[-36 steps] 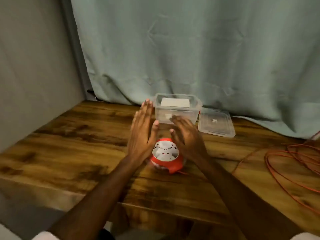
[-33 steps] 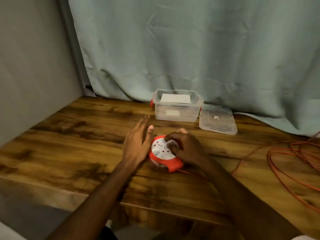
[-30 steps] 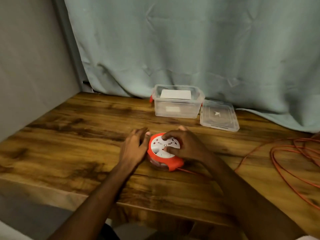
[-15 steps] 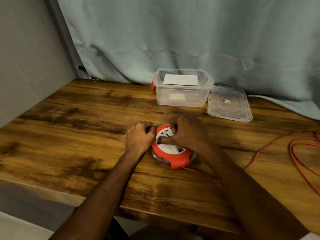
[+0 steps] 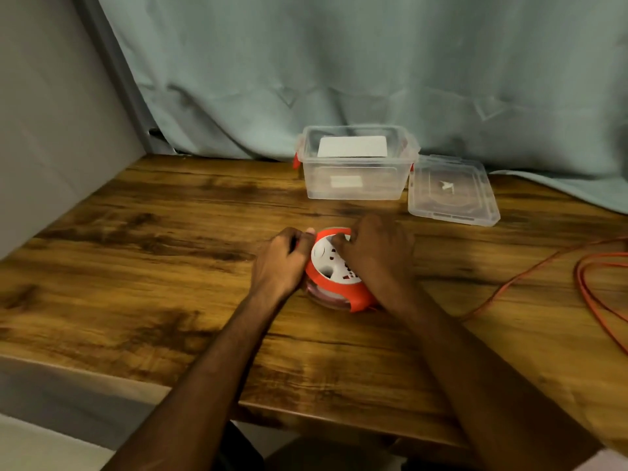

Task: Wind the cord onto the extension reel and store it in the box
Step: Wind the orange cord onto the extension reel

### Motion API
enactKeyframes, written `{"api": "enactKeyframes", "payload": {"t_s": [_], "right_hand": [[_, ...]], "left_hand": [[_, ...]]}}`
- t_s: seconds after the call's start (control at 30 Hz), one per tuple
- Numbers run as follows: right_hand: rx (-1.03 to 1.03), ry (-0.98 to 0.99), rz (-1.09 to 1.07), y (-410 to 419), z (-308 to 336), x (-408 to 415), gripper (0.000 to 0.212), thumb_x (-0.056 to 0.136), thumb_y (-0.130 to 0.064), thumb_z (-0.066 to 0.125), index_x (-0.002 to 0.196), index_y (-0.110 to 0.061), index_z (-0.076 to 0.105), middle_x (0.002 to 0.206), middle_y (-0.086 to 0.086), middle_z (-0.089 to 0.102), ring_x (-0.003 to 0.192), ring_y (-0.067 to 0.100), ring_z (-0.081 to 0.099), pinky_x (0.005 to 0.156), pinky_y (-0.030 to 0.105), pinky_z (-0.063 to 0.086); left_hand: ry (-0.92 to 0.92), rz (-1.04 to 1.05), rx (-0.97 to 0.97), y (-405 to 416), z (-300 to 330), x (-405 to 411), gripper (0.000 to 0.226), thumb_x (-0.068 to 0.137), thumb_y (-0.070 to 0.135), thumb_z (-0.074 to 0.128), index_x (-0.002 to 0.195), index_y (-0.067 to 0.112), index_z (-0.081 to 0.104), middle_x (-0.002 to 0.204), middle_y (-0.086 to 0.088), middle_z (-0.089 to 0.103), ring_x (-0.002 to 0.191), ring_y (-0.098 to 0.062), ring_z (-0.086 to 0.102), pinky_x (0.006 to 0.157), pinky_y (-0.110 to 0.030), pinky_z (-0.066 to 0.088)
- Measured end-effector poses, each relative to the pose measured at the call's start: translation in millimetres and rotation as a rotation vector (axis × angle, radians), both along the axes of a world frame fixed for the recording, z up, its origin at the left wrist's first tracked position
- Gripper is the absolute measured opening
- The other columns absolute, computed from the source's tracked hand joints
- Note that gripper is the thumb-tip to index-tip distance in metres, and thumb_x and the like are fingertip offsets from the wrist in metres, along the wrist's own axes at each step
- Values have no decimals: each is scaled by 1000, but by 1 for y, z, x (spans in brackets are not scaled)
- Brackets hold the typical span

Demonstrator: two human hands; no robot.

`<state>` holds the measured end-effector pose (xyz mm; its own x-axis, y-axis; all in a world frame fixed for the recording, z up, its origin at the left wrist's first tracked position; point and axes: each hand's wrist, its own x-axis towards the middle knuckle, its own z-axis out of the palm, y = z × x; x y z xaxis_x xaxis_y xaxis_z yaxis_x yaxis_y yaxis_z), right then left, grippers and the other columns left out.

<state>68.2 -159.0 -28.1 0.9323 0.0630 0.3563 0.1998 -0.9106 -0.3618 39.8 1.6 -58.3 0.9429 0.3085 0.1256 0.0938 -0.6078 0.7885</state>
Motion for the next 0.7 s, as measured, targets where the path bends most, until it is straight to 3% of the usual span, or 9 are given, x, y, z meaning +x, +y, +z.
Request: {"api": "enactKeyframes", "payload": {"t_s": [0.1, 0.2, 0.27, 0.33, 0.47, 0.53, 0.63, 0.7], "right_hand": [[27, 0, -12, -2, -1, -1, 38, 89, -56, 63, 94, -19, 68, 94, 0, 65, 93, 19, 64, 76, 29, 38], [-32, -53, 78, -9, 6, 1, 32, 90, -54, 63, 86, -23, 69, 78, -4, 61, 76, 14, 61, 68, 26, 38], [-32, -59, 231, -21, 11, 2, 27, 87, -54, 66, 95, -28, 71, 80, -9, 64, 72, 8, 52, 67, 24, 37], [5, -14, 381, -32, 17, -1, 33, 82, -57, 71, 105, -33, 73, 71, -19, 55, 69, 4, 50, 67, 23, 38], [-78, 13, 459, -39, 20, -3, 51, 77, -63, 72, 120, -37, 71, 59, -24, 41, 61, -5, 44, 67, 25, 37], [-113, 3, 434, -33, 21, -4, 58, 73, -70, 70, 121, -37, 70, 66, -25, 49, 66, -2, 49, 69, 27, 39], [-199, -43, 320, -22, 18, -4, 70, 66, -83, 63, 116, -35, 72, 104, -11, 71, 91, 13, 62, 79, 30, 46], [-218, -89, 206, -16, 14, -2, 72, 64, -89, 59, 105, -32, 75, 108, -5, 72, 95, 17, 63, 79, 32, 44]], "left_hand": [[93, -45, -269, -5, 11, 11, 55, 94, 70, 54, 102, 19, 73, 97, -9, 83, 94, -34, 80, 92, -58, 65], [119, -72, -417, -6, 16, 26, 31, 107, 44, 61, 97, 16, 71, 98, -18, 82, 97, -44, 80, 90, -55, 64], [68, -91, -460, -3, 12, 33, 21, 109, 26, 61, 93, 21, 72, 94, -13, 80, 93, -40, 77, 85, -46, 61], [26, -122, -493, -1, 9, 34, 25, 110, 18, 58, 92, 24, 75, 95, -8, 80, 88, -31, 75, 84, -38, 59], [-46, -153, -501, 0, 0, 33, 34, 110, 16, 57, 87, 25, 80, 89, -1, 81, 86, -26, 75, 88, -40, 59], [-85, -146, -518, 0, -2, 33, 41, 108, 16, 57, 79, 27, 84, 82, 2, 83, 84, -27, 76, 92, -47, 62], [-121, -145, -509, -1, -4, 34, 35, 95, 31, 59, 78, 41, 87, 93, -2, 87, 97, -32, 81, 100, -57, 63], [-124, -136, -519, -2, -5, 34, 32, 87, 38, 57, 76, 44, 86, 98, -4, 87, 99, -33, 82, 100, -59, 63]]}}
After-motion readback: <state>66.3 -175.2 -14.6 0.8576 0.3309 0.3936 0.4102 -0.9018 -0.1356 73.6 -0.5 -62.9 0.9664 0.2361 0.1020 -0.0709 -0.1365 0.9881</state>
